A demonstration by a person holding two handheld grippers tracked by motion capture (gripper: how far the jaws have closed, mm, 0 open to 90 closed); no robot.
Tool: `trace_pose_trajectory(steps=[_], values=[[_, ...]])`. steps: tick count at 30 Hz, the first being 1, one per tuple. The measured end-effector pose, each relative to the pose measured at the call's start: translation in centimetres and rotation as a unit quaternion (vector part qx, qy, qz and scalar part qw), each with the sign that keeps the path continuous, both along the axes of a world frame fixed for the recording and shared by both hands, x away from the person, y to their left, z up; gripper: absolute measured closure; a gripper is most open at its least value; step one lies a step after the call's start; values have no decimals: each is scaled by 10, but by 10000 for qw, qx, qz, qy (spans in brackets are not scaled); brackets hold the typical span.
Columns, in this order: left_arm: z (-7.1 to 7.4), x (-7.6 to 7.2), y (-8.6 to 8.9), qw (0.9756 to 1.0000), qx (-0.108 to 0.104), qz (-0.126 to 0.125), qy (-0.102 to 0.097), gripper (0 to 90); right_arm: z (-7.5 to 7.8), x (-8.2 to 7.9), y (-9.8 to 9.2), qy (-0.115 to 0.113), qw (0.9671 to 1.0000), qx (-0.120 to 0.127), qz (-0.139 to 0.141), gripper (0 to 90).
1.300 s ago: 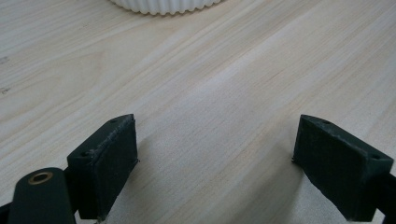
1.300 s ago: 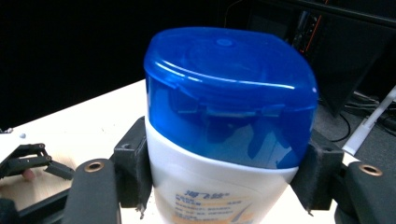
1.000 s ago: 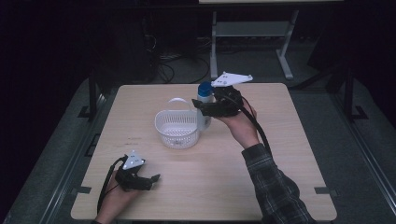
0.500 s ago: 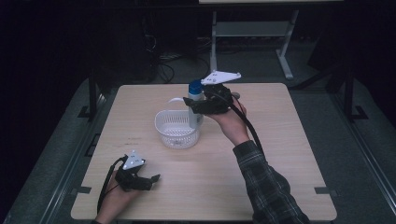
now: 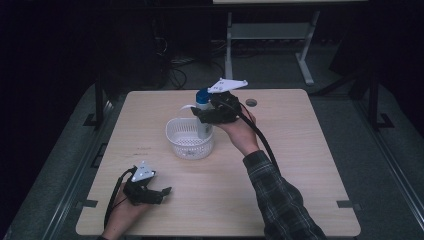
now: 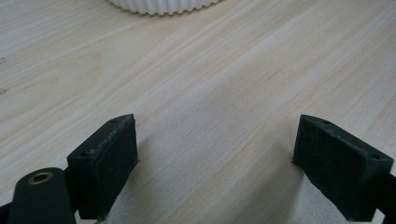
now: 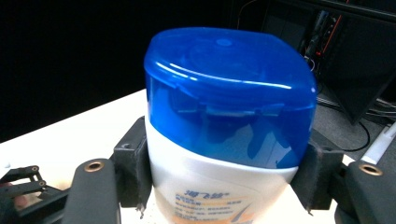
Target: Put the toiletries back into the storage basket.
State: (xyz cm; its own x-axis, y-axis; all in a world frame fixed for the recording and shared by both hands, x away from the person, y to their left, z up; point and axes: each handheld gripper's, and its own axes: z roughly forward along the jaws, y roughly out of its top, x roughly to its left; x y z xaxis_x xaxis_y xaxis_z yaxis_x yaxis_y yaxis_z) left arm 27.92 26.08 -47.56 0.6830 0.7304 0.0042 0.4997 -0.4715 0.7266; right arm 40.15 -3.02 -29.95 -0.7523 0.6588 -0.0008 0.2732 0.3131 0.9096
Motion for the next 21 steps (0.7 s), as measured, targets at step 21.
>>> trace_pose_trajectory(steps=[21], values=[[0,0,0,10000,20,-24,-4,127,-26,10,13,172,9997,-192,24,332]])
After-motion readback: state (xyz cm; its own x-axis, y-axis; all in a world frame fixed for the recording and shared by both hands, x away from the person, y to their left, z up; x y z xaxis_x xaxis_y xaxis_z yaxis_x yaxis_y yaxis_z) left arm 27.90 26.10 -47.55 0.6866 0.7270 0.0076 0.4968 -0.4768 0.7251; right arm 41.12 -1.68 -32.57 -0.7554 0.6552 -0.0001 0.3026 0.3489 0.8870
